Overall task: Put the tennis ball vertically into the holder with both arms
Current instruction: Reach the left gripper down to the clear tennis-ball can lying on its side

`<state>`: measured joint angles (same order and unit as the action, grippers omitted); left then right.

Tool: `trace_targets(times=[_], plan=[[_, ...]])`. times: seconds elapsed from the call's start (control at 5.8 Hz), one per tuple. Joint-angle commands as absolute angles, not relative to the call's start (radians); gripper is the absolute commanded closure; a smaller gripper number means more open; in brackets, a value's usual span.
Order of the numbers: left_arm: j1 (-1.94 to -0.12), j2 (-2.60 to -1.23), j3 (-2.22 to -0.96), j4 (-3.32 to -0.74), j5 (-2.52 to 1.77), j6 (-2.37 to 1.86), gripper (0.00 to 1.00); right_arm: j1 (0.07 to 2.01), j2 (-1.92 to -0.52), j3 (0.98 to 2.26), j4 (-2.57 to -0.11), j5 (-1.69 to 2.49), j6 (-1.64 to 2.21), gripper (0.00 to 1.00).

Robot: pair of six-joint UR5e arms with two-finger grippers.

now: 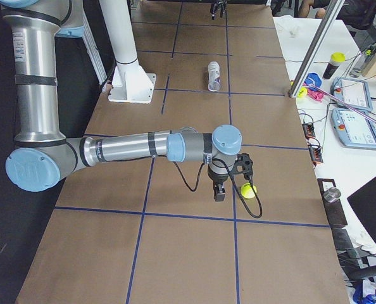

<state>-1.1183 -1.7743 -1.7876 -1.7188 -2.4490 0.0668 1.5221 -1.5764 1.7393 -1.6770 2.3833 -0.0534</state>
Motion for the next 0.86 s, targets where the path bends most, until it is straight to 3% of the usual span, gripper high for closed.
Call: trace_targets(times=[0.0,0.34,0.69], plan=[[-0.918,-1.990,-1.784,-1.721,-2.259,0.057,0.00,1.523,-1.574,1.741,-1.677,2.382,-0.054,0.00],[-0.740,-2.162,-1.715,-1.715,-2.095,0.066,0.00,1.522,-1.577,1.756,-1.677,2.390,-0.060,0.00],[-0.681,-2.477,-1.453,-1.563,-2.001,0.200,0.00,1.522,-1.577,1.755,-1.677,2.388,-0.057,0.00]])
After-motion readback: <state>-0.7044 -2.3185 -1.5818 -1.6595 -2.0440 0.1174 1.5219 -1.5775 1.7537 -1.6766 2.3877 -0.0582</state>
